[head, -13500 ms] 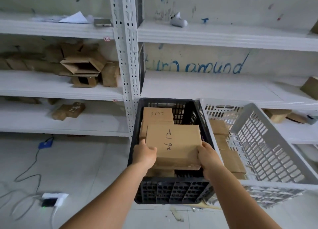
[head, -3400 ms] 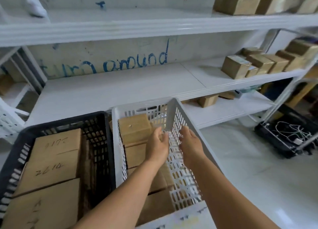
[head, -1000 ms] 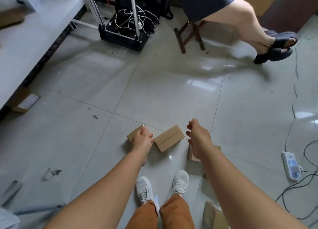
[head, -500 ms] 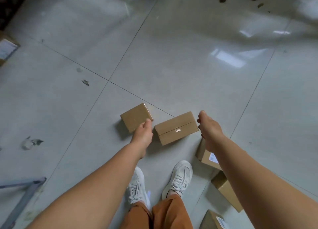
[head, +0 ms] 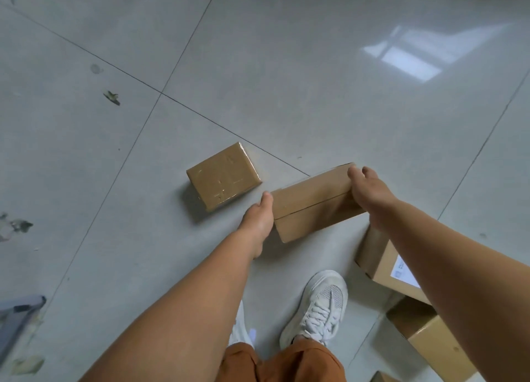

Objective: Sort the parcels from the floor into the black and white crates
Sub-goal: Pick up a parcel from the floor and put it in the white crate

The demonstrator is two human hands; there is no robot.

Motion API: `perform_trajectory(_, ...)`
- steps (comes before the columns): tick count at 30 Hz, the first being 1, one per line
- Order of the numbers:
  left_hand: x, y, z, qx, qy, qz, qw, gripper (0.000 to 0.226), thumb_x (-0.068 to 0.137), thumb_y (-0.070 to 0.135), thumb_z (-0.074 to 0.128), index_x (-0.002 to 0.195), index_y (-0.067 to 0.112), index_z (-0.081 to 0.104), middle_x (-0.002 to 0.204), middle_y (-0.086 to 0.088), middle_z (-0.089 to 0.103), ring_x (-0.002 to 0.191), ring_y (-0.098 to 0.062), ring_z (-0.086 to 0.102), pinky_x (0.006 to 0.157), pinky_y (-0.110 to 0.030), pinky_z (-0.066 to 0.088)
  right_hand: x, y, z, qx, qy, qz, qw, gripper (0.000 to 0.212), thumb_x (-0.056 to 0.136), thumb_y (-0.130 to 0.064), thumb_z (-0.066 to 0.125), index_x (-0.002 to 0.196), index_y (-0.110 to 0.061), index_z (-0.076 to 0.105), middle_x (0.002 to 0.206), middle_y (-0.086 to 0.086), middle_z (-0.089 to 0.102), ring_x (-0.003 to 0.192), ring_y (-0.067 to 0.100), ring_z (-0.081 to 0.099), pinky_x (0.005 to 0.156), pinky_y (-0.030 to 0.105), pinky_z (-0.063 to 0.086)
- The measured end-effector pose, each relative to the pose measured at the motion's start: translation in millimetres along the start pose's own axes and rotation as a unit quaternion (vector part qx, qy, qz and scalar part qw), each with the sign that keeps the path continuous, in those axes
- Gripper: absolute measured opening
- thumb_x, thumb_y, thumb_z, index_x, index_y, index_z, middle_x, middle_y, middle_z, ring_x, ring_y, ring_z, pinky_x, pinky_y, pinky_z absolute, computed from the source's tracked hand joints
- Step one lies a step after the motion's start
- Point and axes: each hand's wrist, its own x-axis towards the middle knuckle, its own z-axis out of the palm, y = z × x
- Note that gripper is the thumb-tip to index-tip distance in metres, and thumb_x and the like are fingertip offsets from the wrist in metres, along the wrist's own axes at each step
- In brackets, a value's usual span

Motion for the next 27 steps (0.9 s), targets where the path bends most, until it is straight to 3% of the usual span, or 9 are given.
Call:
perform_trajectory(4, 12, -5, 2, -0.06, -0.02, -0.016, 0.998, 0.063, 0.095, 0.058, 0.032, 0.143, 0.018, 0.04, 0.145, 0.0, 0.045, 0.132, -0.021, 0.043, 0.113, -0.036, 0.031, 12, 11, 9, -0.007, 0.001, 0.003, 1.0, 0.054, 0.1, -0.043, 0.03, 0.144, -0.011, 0.035, 0.151, 0.011, 0.035, 0.129, 0.027, 0.039, 0.103, 0.034, 0.03)
perform_trajectory(8, 0, -4, -2, -0.11, -0.02, -0.017, 0.994, 0.066, 0.092, 0.064, 0.031, 0.139, 0.02, 0.045, 0.138, 0.001, 0.052, 0.128, -0.021, 0.047, 0.106, -0.032, 0.032, -1, 16, 6, 0.021, 0.032, 0.001, 0.999, 0.053, 0.1, -0.043, 0.03, 0.138, -0.009, 0.043, 0.144, 0.014, 0.041, 0.126, 0.028, 0.042, 0.101, 0.034, 0.034)
perform_trajectory(13, -49, 5, -20, -0.12, 0.009, 0.012, 0.993, 0.051, 0.092, 0.062, 0.036, 0.11, 0.023, 0.063, 0.108, 0.0, 0.068, 0.103, -0.018, 0.061, 0.097, -0.03, 0.044, -56, 3, -12, 0.083, 0.06, 0.057, 0.993, 0.063, 0.089, -0.063, 0.029, 0.136, -0.026, 0.046, 0.141, 0.007, 0.041, 0.121, 0.028, 0.044, 0.097, 0.04, 0.036)
perform_trajectory(18, -125, 32, -42, -0.092, 0.012, 0.072, 0.993, 0.021, 0.095, 0.039, 0.047, 0.085, 0.029, 0.062, 0.098, 0.002, 0.068, 0.096, -0.019, 0.061, 0.096, -0.035, 0.047, -132, -29, -34, 0.107, 0.057, 0.043, 0.992, 0.049, 0.093, -0.053, 0.032, 0.124, -0.021, 0.052, 0.129, 0.008, 0.045, 0.104, 0.024, 0.045, 0.085, 0.034, 0.039)
perform_trajectory(20, -155, 44, -55, -0.084, 0.01, 0.11, 0.99, 0.016, 0.095, 0.025, 0.049, 0.092, 0.028, 0.065, 0.098, 0.002, 0.07, 0.095, -0.019, 0.061, 0.093, -0.034, 0.048, -164, -40, -45, 0.116, 0.058, 0.024, 0.991, 0.039, 0.096, -0.038, 0.036, 0.126, -0.019, 0.052, 0.121, 0.005, 0.046, 0.099, 0.021, 0.044, 0.076, 0.031, 0.037)
perform_trajectory(23, -206, 65, -76, -0.101, -0.004, 0.154, 0.983, 0.032, 0.092, 0.01, 0.05, 0.12, 0.023, 0.058, 0.101, -0.001, 0.07, 0.086, -0.016, 0.063, 0.078, -0.028, 0.05, -212, -58, -64, 0.146, 0.067, -0.01, 0.987, 0.037, 0.096, -0.019, 0.038, 0.13, -0.021, 0.051, 0.11, 0.001, 0.051, 0.097, 0.018, 0.047, 0.08, 0.03, 0.033)
perform_trajectory(25, -242, 76, -87, -0.107, -0.009, 0.178, 0.978, 0.025, 0.095, 0.021, 0.049, 0.118, 0.019, 0.058, 0.094, -0.001, 0.067, 0.076, -0.013, 0.062, 0.065, -0.025, 0.049, -251, -72, -73, 0.164, 0.071, -0.01, 0.984, 0.028, 0.094, -0.023, 0.038, 0.117, -0.02, 0.055, 0.101, 0.001, 0.053, 0.087, 0.018, 0.048, 0.08, 0.033, 0.033)
perform_trajectory(27, -279, 87, -95, -0.108, -0.016, 0.196, 0.975, 0.031, 0.097, 0.043, 0.041, 0.107, 0.022, 0.062, 0.093, -0.002, 0.067, 0.072, -0.014, 0.062, 0.059, -0.024, 0.047, -289, -87, -81, 0.192, 0.073, -0.01, 0.979, 0.034, 0.088, -0.042, 0.036, 0.101, -0.019, 0.056, 0.105, 0.007, 0.057, 0.086, 0.022, 0.048, 0.077, 0.036, 0.035)
